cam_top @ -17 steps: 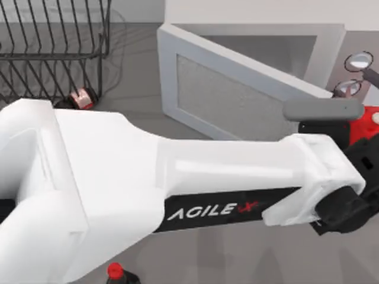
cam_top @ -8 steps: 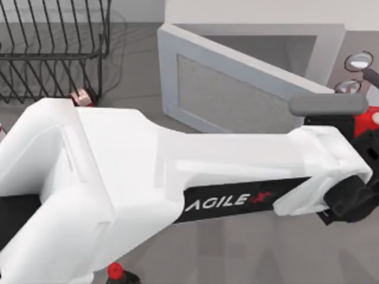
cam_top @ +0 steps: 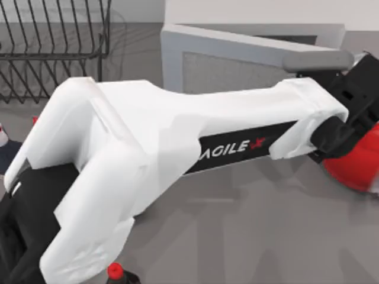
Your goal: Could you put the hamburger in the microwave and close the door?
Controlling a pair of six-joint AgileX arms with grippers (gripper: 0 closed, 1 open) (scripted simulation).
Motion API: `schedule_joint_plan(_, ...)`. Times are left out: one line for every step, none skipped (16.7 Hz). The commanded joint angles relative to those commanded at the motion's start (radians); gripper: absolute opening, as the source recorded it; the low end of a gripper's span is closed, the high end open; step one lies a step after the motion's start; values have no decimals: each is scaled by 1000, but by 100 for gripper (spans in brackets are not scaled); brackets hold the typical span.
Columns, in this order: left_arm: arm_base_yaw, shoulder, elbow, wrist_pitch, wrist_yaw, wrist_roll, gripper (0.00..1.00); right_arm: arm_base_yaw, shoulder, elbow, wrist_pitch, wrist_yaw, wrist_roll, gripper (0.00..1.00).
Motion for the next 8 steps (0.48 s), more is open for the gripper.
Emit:
schedule_joint_plan(0, 0, 0, 0, 0, 0, 0, 0, 0, 0, 0, 0, 0, 100)
schedule_joint_plan(0, 0, 0, 0, 0, 0, 0, 0, 0, 0, 0, 0, 0, 100)
schedule_joint_plan(-16, -2, 1, 11, 7, -7, 0, 0, 0, 0, 0, 0, 0, 100)
schedule_joint_plan(-14, 0, 3, 10, 8, -5, 0, 0, 0, 0, 0, 0, 0, 100)
schedule_joint_plan(-1, 6, 16, 9, 14, 7, 0, 0, 0, 0, 0, 0, 0, 100)
schedule_joint_plan(22, 19, 39, 6, 25, 29, 0, 0, 0, 0, 0, 0, 0, 100)
schedule_joint_plan(53, 36, 72, 2, 38, 56, 0, 0, 0, 0, 0, 0, 0, 100)
schedule_joint_plan(86, 57, 116, -4, 53, 85, 0, 0, 0, 0, 0, 0, 0, 100)
